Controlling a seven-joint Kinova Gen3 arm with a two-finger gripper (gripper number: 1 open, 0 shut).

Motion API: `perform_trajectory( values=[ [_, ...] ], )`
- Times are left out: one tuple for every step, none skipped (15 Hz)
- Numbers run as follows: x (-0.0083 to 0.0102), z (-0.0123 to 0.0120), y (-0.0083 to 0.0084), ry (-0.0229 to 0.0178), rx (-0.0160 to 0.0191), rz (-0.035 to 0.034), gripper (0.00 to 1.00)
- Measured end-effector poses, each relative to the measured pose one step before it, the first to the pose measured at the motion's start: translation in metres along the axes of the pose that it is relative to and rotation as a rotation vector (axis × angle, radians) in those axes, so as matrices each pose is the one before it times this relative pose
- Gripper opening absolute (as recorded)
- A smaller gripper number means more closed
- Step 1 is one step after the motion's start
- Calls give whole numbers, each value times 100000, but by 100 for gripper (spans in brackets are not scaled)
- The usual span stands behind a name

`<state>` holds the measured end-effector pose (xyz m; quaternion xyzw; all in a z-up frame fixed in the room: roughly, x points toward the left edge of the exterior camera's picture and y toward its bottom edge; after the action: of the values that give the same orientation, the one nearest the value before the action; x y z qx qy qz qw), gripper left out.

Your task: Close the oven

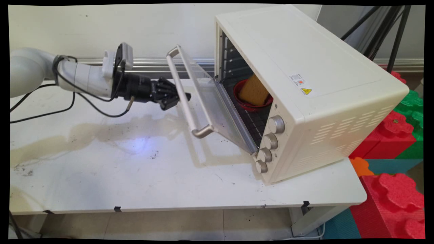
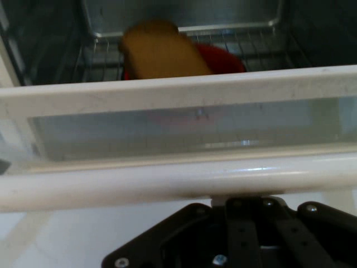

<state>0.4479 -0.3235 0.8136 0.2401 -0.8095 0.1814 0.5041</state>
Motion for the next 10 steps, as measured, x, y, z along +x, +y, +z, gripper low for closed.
perform_trajectory(
  values=[
    [627,390,-49,1176,154,-362,0],
    [587,402,-22,1072,109,-374,0],
    [449,351,-21,768,58,-285,0],
    [273,217,-11,472,80,-137,0],
    [380,311,-18,638,24,-176,0],
    [211,159,-6,368,54,-95,0],
    [244,156,0,406,79,-22,0],
    [135,85,-8,215,47,0,0],
    [170,106,-10,229,-27,198,0],
    [70,10,-17,95,44,120,0]
  ],
)
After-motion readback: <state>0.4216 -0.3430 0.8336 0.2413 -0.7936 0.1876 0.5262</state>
